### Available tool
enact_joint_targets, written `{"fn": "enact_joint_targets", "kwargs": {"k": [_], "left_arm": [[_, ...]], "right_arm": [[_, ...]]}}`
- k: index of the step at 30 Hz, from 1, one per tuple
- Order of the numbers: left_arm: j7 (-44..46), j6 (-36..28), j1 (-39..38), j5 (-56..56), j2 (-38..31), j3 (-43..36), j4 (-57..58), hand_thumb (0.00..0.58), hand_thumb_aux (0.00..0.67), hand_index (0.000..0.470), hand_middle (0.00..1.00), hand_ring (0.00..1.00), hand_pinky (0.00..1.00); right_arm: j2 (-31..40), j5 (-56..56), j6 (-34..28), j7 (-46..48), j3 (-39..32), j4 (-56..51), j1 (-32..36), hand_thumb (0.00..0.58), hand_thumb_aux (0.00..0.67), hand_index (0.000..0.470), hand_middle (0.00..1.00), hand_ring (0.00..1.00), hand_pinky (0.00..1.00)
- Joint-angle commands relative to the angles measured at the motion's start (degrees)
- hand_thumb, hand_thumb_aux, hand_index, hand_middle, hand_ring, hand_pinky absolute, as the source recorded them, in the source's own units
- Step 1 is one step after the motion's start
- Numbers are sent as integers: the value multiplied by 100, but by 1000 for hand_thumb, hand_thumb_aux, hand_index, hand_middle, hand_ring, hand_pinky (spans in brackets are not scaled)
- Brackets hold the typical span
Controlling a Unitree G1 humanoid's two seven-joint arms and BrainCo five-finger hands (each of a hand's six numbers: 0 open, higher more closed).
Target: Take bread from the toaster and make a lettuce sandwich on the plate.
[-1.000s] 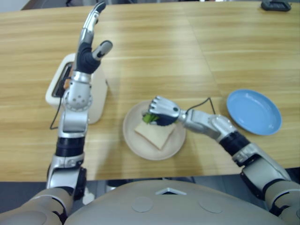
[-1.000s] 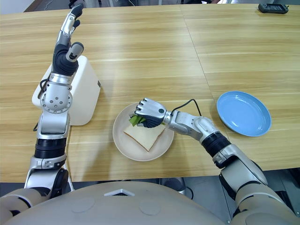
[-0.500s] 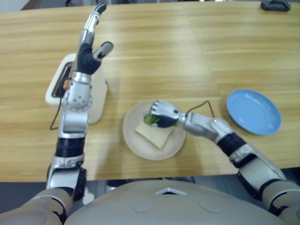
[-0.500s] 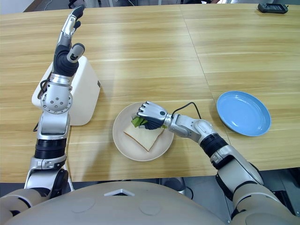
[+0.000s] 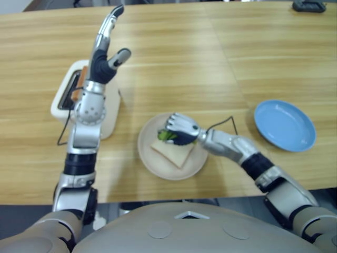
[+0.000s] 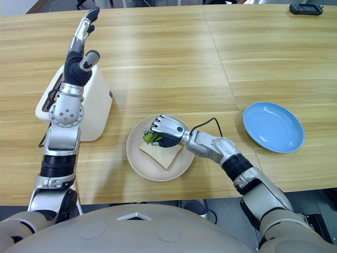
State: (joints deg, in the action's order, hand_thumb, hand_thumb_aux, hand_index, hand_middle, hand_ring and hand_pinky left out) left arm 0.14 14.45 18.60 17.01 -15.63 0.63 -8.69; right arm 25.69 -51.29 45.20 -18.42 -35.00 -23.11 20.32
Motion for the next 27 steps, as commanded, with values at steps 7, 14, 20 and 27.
{"fn": "enact_joint_targets", "kwargs": {"k": [7,14,20,27], "left_arm": [[44,44,91,-18,20,-130,157,0,0,0,0,0,0],[53,34,45,-19,13,-116,90,0,0,0,0,0,0],[69,19,14,-29,-4,-97,49,0,0,0,0,0,0],[74,25,18,-28,-23,-80,69,0,0,0,0,0,0]], "right_arm": [[-56,-175,-246,121,-51,-37,-72,0,0,0,0,0,0],[5,-165,-218,273,-123,-213,-69,0,0,0,0,0,0],[72,-175,-163,403,-211,-398,-79,0,0,0,0,0,0],[188,-388,-246,365,-229,-437,-61,0,0,0,0,0,0]]}}
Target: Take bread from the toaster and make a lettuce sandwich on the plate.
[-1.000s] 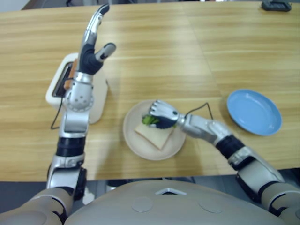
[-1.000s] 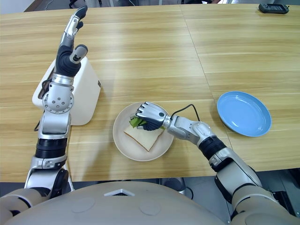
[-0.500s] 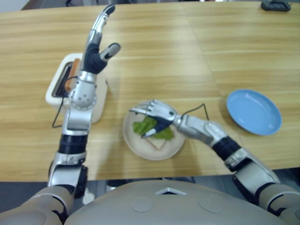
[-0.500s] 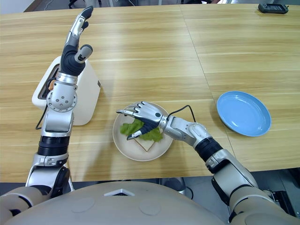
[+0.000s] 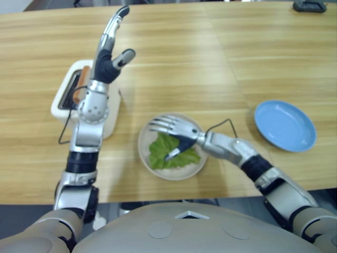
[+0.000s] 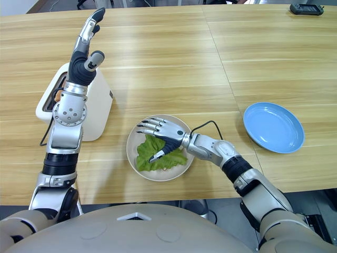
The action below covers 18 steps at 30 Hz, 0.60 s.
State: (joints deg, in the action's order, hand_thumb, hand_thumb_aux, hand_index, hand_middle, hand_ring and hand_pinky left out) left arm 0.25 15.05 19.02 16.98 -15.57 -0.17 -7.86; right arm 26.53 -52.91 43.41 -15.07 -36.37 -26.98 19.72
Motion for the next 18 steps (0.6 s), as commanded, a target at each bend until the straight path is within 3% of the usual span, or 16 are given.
{"fn": "enact_joint_targets", "kwargs": {"k": [1,7,18], "left_arm": [[61,-33,-25,-24,-35,6,-13,0,0,0,0,0,0],[66,-36,-48,-14,-65,33,-31,0,0,0,0,0,0],[54,-53,-109,38,-87,48,-119,0,0,0,0,0,0]], "right_arm": [[141,-288,-99,-6,-79,-28,5,0,0,0,0,0,0],[448,-1050,-552,-539,-74,246,70,0,0,0,0,0,0],[856,-3078,-2971,-2468,-160,788,-21,0,0,0,0,0,0]]}}
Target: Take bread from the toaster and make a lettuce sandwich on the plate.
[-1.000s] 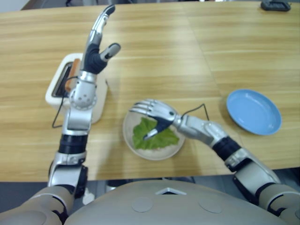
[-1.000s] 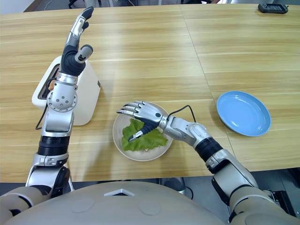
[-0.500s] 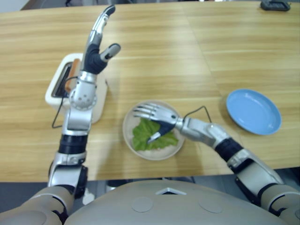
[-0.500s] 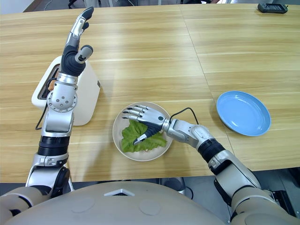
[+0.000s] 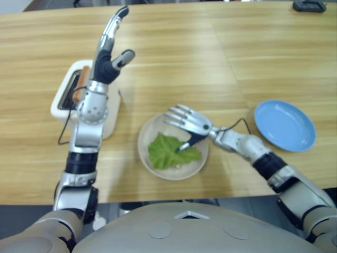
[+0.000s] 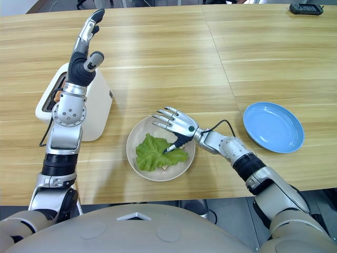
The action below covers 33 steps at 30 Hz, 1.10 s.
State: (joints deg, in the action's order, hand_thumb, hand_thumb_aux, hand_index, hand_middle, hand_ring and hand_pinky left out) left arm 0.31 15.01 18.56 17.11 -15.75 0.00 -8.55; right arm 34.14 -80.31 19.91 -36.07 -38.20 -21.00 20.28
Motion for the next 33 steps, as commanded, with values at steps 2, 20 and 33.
{"fn": "enact_joint_targets", "kwargs": {"k": [2,20,33], "left_arm": [[42,-49,-68,47,-78,34,-54,0,0,0,0,0,0],[644,255,-853,-127,-1994,1474,262,0,0,0,0,0,0],[1466,462,-1847,402,-3955,1932,1217,0,0,0,0,0,0]], "right_arm": [[131,-406,-1018,-505,134,295,-109,0,0,0,0,0,0],[1021,1363,-1237,-1080,1920,1377,-1042,0,0,0,0,0,0],[1583,2543,-691,-1322,3528,1357,-2456,0,0,0,0,0,0]]}}
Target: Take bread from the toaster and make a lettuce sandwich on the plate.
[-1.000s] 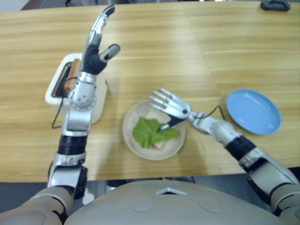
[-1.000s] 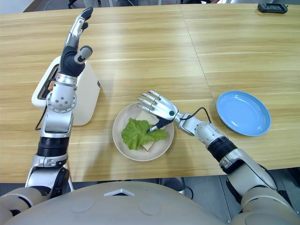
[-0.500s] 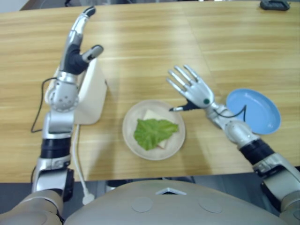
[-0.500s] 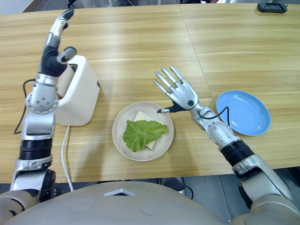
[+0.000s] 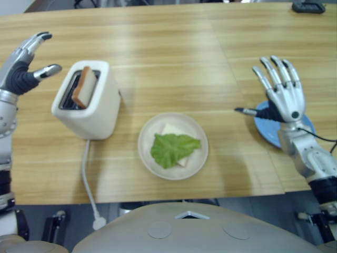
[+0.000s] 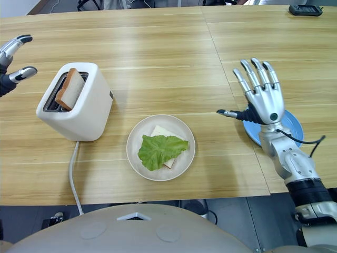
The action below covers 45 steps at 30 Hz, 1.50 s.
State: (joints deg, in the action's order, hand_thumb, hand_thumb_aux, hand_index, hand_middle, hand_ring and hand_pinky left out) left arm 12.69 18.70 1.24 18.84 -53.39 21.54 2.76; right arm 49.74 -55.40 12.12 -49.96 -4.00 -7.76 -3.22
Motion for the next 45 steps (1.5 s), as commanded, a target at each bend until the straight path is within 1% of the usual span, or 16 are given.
{"fn": "enact_joint_targets", "kwargs": {"k": [1,5,16,18,20,22,23,24,33,34,35,37,42,43,44,45], "left_arm": [[322,82,-149,231,-261,-250,53,0,0,0,0,0,0],[597,-5,-229,375,-530,-323,-79,0,0,0,0,0,0],[1401,-1065,-703,590,-476,-756,-446,0,0,0,0,0,0],[1480,-1186,-733,557,-476,-737,-503,36,21,14,0,0,0],[1655,-1273,-888,501,-504,-706,-631,23,13,9,0,0,0],[1789,-1310,-1027,472,-523,-699,-736,36,21,14,0,0,0],[1825,-1321,-1066,482,-530,-707,-770,36,21,14,0,0,0],[1835,-1327,-1087,511,-539,-721,-785,0,0,0,0,0,0],[1670,-1600,-774,730,-172,-1124,-987,0,0,0,0,0,0],[1640,-1640,-692,763,-101,-1202,-1000,71,42,29,0,0,0],[1603,-1682,-598,811,-25,-1279,-1004,108,66,45,0,0,0],[1553,-1750,-426,895,107,-1413,-989,148,92,63,0,0,0],[1395,-1797,-138,1208,356,-1834,-727,172,108,74,0,0,0],[1365,-1801,-101,1253,399,-1896,-681,278,187,128,0,0,0],[1306,-1795,-49,1336,452,-1982,-597,447,349,240,0,0,0],[1248,-1793,2,1402,498,-2055,-516,476,386,265,0,0,0]], "right_arm": [[16,29,104,91,94,45,-126,0,0,0,0,0,0],[-66,-102,140,187,-64,52,-79,0,0,0,0,0,0],[-154,-299,167,227,-70,142,-127,0,0,0,0,0,0],[-138,-294,153,260,-16,233,-191,0,0,0,0,0,0],[-133,-295,124,310,33,345,-258,0,0,0,0,0,0],[-134,-305,106,325,57,389,-298,0,0,0,0,0,0],[-137,-309,96,333,70,409,-318,0,0,0,0,0,0],[-144,-316,86,334,77,421,-336,0,0,0,0,0,0],[-190,-383,91,308,20,346,-315,0,0,0,0,0,0],[-193,-384,94,306,16,335,-308,0,0,0,0,0,0],[-197,-384,96,303,12,324,-305,0,0,0,0,0,0],[-207,-389,96,298,2,306,-302,0,0,0,0,0,0],[-224,-380,107,284,1,279,-315,0,0,0,0,0,0],[-226,-377,110,278,2,272,-318,0,0,0,0,0,0],[-229,-372,108,286,8,288,-327,0,0,0,0,0,0],[-231,-368,107,283,15,296,-342,0,0,0,0,0,0]]}}
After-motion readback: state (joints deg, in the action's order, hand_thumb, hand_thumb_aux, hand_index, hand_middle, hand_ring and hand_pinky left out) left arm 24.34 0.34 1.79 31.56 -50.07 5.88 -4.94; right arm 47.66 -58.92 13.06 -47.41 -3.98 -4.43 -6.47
